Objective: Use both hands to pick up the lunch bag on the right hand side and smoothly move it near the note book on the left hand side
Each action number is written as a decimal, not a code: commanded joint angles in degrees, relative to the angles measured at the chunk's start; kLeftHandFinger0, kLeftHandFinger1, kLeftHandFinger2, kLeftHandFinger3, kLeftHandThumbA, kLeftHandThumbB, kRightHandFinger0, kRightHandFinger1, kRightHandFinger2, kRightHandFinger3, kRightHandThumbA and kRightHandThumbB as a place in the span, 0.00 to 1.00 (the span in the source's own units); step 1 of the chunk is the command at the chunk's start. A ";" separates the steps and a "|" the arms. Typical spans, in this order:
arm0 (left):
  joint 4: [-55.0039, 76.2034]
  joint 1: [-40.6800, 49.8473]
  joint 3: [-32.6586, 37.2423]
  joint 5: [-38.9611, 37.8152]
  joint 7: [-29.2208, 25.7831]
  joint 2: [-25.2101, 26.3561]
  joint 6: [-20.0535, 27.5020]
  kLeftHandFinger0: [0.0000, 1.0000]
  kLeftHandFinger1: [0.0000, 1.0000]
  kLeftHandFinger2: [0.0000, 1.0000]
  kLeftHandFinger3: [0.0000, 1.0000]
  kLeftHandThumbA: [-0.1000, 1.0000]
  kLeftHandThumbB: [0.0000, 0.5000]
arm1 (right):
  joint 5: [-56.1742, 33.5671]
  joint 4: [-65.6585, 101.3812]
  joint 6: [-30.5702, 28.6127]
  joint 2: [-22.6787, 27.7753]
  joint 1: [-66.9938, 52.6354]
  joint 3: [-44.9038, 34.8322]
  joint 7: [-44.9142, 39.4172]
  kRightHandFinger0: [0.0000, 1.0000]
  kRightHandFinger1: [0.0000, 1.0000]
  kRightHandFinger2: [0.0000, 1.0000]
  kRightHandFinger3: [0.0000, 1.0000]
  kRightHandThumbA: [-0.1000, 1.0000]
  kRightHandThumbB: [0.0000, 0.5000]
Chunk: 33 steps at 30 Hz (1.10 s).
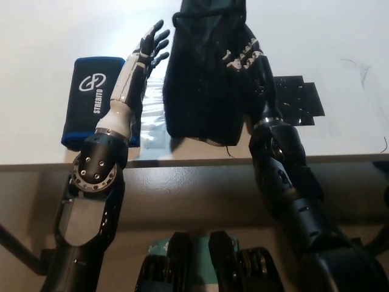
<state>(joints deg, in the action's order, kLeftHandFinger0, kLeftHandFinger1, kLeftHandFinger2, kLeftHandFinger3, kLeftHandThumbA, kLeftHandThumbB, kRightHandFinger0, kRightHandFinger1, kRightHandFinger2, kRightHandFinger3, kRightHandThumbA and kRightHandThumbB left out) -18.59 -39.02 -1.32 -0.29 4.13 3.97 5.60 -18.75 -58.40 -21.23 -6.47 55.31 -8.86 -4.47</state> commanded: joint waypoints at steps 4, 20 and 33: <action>4.70 -0.40 -1.28 -2.39 -0.16 -0.17 -2.11 1.00 1.00 1.00 1.00 1.00 0.54 | 1.80 -1.88 -1.46 -3.21 4.87 2.09 -2.33 1.00 1.00 1.00 1.00 1.00 0.38; 4.42 0.36 -2.93 -4.74 0.32 -0.38 -2.28 1.00 1.00 1.00 1.00 1.00 0.63 | 0.93 -5.86 -1.23 -5.24 8.07 2.06 -4.84 1.00 1.00 1.00 1.00 1.00 0.39; 4.64 0.82 -2.23 1.02 -0.55 5.49 -1.75 1.00 1.00 1.00 1.00 1.00 0.76 | 16.98 2.25 -5.70 0.97 3.32 8.75 8.61 1.00 1.00 1.00 1.00 1.00 0.41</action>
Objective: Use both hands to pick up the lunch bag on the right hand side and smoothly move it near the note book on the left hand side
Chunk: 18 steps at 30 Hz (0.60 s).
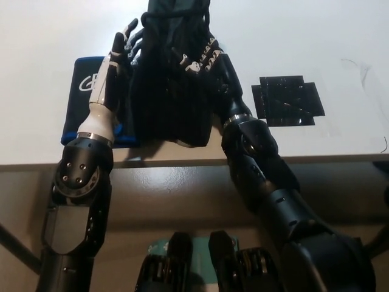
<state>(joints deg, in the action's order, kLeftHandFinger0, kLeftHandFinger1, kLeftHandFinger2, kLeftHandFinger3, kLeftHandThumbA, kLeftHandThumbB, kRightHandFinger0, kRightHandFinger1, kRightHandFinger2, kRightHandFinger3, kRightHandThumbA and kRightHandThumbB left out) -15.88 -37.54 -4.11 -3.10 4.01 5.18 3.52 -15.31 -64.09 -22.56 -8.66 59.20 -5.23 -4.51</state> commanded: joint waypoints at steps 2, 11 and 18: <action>2.05 -0.56 0.86 5.22 -0.32 6.02 0.98 1.00 1.00 1.00 1.00 1.00 0.77 | 17.90 12.16 -4.37 4.93 -2.26 6.78 12.15 1.00 1.00 1.00 1.00 1.00 0.41; 11.52 2.60 0.41 11.21 0.97 16.05 1.53 1.00 1.00 1.00 1.00 1.00 0.90 | 25.00 37.01 -0.19 11.45 -11.70 5.25 12.31 1.00 1.00 1.00 1.00 1.00 0.60; 16.54 5.19 -1.45 7.84 3.02 20.31 2.53 1.00 1.00 1.00 1.00 1.00 0.82 | 26.62 49.09 3.56 13.74 -17.15 4.39 10.70 1.00 1.00 1.00 1.00 1.00 0.56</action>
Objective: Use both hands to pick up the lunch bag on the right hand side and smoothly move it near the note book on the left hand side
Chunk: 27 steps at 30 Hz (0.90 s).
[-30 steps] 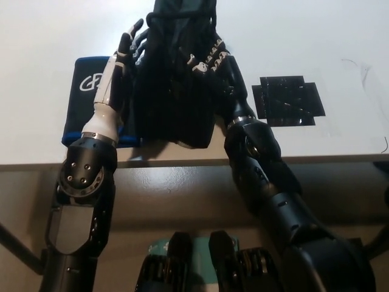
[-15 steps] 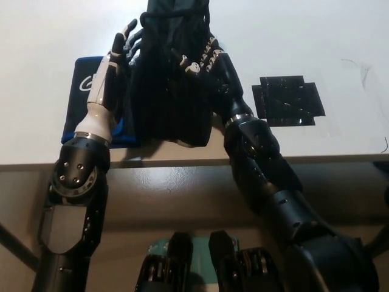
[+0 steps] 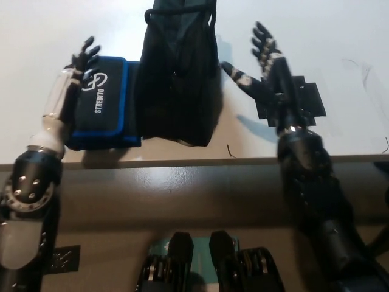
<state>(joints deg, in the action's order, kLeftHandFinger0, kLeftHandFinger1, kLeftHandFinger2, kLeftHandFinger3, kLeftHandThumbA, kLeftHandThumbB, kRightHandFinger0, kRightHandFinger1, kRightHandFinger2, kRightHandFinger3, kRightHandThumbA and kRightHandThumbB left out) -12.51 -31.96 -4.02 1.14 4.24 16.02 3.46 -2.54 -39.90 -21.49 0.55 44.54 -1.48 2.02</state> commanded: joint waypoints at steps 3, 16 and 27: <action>14.35 0.55 -1.88 2.95 3.14 10.44 2.68 1.00 1.00 1.00 1.00 1.00 0.85 | 14.02 27.87 3.87 4.90 -3.90 0.64 3.79 1.00 1.00 1.00 1.00 1.00 0.55; 19.48 12.31 -4.00 2.11 2.20 12.81 6.64 1.00 1.00 1.00 1.00 1.00 0.77 | 11.28 36.76 4.48 7.28 -13.19 -1.08 1.47 1.00 1.00 1.00 1.00 1.00 0.63; 16.79 28.45 -10.36 0.50 -1.99 8.67 16.63 1.00 1.00 1.00 1.00 1.00 0.56 | 6.81 34.24 -2.13 9.22 -26.90 -6.05 2.82 1.00 1.00 1.00 1.00 1.00 0.43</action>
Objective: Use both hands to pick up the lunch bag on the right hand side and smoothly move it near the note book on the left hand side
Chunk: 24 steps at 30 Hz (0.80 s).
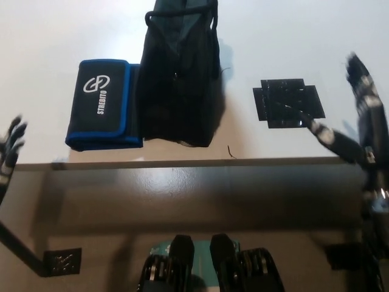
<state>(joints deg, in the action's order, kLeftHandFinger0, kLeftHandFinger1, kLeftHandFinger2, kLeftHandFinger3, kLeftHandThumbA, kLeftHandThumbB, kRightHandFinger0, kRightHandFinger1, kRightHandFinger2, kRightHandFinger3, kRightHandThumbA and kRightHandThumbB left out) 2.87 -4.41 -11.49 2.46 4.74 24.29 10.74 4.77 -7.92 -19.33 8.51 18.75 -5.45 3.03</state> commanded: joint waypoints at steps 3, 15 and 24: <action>0.73 4.41 -4.33 -2.82 -2.44 -0.46 10.16 1.00 1.00 1.00 1.00 1.00 0.45 | -3.08 1.14 -5.31 1.32 -4.80 -3.00 0.88 1.00 1.00 1.00 1.00 1.00 0.46; -6.61 6.91 -6.36 -5.34 -1.17 -1.57 15.61 1.00 1.00 1.00 1.00 1.00 0.43 | -6.81 -0.92 -5.95 0.98 -10.02 -3.20 -1.57 1.00 1.00 1.00 1.00 1.00 0.26; -13.00 6.56 -6.83 -5.95 -0.56 -1.73 16.19 1.00 1.00 1.00 1.00 1.00 0.40 | -8.12 -2.42 -4.83 0.45 -10.24 -2.52 -2.75 1.00 1.00 1.00 1.00 1.00 0.27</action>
<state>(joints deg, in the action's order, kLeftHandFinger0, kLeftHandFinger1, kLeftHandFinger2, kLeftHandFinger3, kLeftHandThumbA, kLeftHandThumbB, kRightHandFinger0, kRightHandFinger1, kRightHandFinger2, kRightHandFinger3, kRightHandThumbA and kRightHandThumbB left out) -9.41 2.81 -17.11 -1.94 4.60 21.58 23.53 -1.04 -10.50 -21.88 8.73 7.30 -8.17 1.51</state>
